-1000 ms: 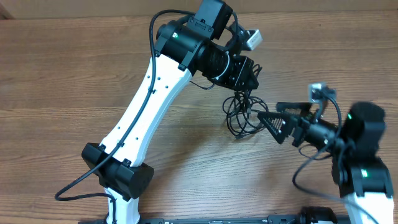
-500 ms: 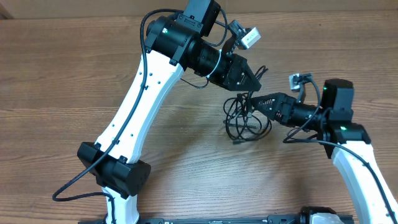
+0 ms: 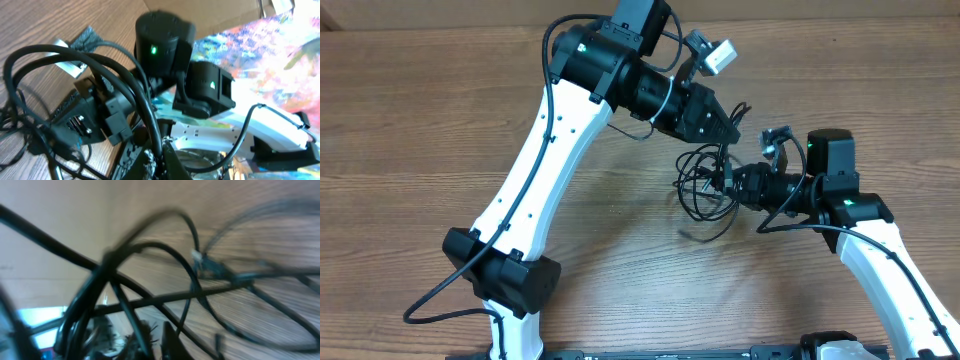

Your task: Untangle cables

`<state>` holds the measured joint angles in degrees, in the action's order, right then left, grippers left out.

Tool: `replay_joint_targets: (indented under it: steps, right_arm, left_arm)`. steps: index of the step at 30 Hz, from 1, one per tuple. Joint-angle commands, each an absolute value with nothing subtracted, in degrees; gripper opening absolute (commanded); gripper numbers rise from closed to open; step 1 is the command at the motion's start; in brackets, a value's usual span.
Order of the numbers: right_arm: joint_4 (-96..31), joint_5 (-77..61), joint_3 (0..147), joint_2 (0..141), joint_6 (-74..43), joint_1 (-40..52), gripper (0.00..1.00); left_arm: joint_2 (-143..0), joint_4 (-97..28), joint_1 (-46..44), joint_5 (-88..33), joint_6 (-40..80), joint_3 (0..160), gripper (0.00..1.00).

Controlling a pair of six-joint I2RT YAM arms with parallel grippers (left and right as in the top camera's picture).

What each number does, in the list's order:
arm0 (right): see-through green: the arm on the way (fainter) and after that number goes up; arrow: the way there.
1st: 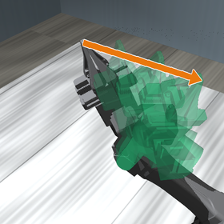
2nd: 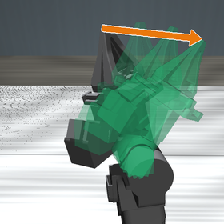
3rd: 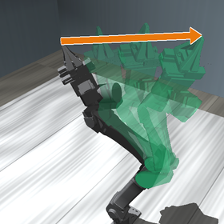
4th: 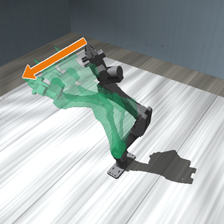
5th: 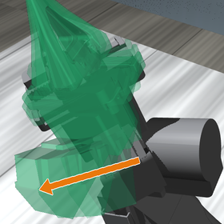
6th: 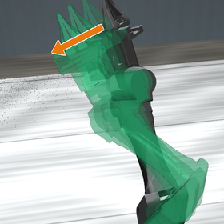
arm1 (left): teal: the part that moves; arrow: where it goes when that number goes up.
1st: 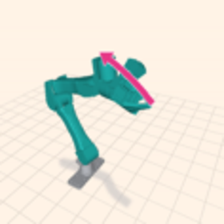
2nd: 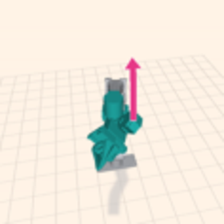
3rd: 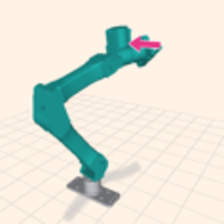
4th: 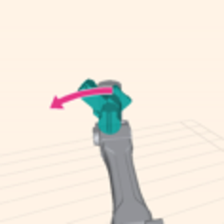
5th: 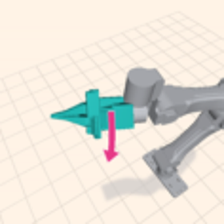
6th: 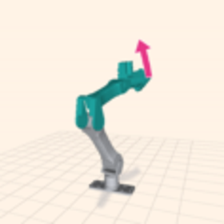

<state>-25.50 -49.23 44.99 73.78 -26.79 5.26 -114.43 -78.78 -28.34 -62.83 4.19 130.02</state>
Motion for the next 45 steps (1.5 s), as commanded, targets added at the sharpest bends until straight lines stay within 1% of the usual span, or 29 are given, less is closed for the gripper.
replay_joint_targets:
  steps: [1,3,6,9,12,14,16,17,18,20,21,23,25,27,29,32,37,39,43,44,45]
  right_arm:
    - [-28.86,-33.28,45.67,74.08,-32.16,6.37,0.04]
    - [-30.63,-28.14,45.32,74.08,-34.35,6.59,0.04]
    - [-30.5,-27.62,44.69,74.17,-34.39,6.59,0.04]
    - [-31.07,-23.66,44.58,74.37,-37.63,6.59,0.04]
    - [-31.42,-21.1,44.58,74.61,-40.51,6.57,0.04]
    - [-30.61,-24.56,44.64,74.54,-39.51,6.57,0.04]
    - [-27.7,-33.78,44.66,74.52,-33.15,6.57,0.05]
    - [-25.67,-40.27,44.77,74.37,-28.1,6.57,0.07]
    - [-24.45,-44.69,44.97,74.19,-24.91,6.57,0.18]
    - [-24.12,-48.9,46.26,73.14,-23.44,6.57,0.41]
    - [-24.12,-49.84,46.87,72.47,-23.44,6.59,0.57]
    - [-24.1,-52.82,48.25,70.65,-23.44,6.59,0.81]
    - [-24.1,-55.24,49.3,69.12,-23.46,6.59,0.91]
    - [-24.08,-57.23,49.91,67.68,-23.46,6.74,0.96]
    - [-24.18,-58.19,49.91,66.72,-23.46,6.76,0.96]
    - [-25.69,-56.55,49.89,66.72,-23.46,6.76,0.97]
    - [-31.99,-42.24,49.84,68.75,-23.44,7.29,0.97]
    - [-33.52,-38.89,49.82,70.26,-22.63,7.88,0.96]
    - [-33.01,-37.6,49.82,74.5,-21.32,9.72,0.95]
    - [-32.86,-36.58,49.82,75.55,-21.32,10.07,0.92]
    - [-32.67,-34.65,49.82,77.47,-21.34,10.61,0.75]
  left_arm:
    - [-113.23,-77.01,-25.89,-68.79,10.7,131.26,0.04]
    - [-113.23,-75.55,-23.99,-74.19,12.67,131.26,0.04]
    - [-113.23,-74.02,-21.56,-79.68,12.91,131.26,0.04]
    - [-113.23,-74.41,-19.35,-79.9,15.09,131.26,0.04]
    - [-113.23,-75.61,-18.26,-76.47,18.17,131.26,0.04]
    - [-113.23,-77.14,-18.17,-71.42,20.51,131.26,0.04]
    - [-113.23,-78.98,-18.44,-64.73,22.06,131.26,0.04]
    - [-113.23,-79.77,-18.65,-61.71,22.59,131.26,0.04]
    - [-113.23,-80.51,-18.92,-58.94,23.35,131.26,0.04]
    - [-113.23,-81.67,-19.51,-54.37,24.51,131.26,0.04]
    - [-113.23,-82.04,-19.73,-52.97,24.49,131.26,0.04]
    - [-113.23,-82.43,-20.32,-51.92,24.49,131.26,0.04]
    - [-113.23,-82.39,-20.64,-52.01,24.49,131.26,0.04]
    - [-113.23,-82.32,-20.84,-52.16,25.87,131.26,0.04]
    - [-113.23,-82.3,-20.93,-53.1,28.84,131.26,0.04]
    - [-113.23,-81.38,-21.04,-58.83,32.36,131.26,0.04]
    - [-113.23,-76.93,-21.1,-71.64,32.82,131.26,0.04]
    - [-113.23,-75.94,-21.1,-73.12,33.54,131.26,0.04]
    - [-113.23,-75.92,-21.34,-73.12,34.96,131.26,0.04]
    - [-113.23,-75.88,-21.41,-73.12,34.98,131.26,0.04]
    - [-113.23,-75.79,-21.41,-73.1,34.96,131.26,0.04]
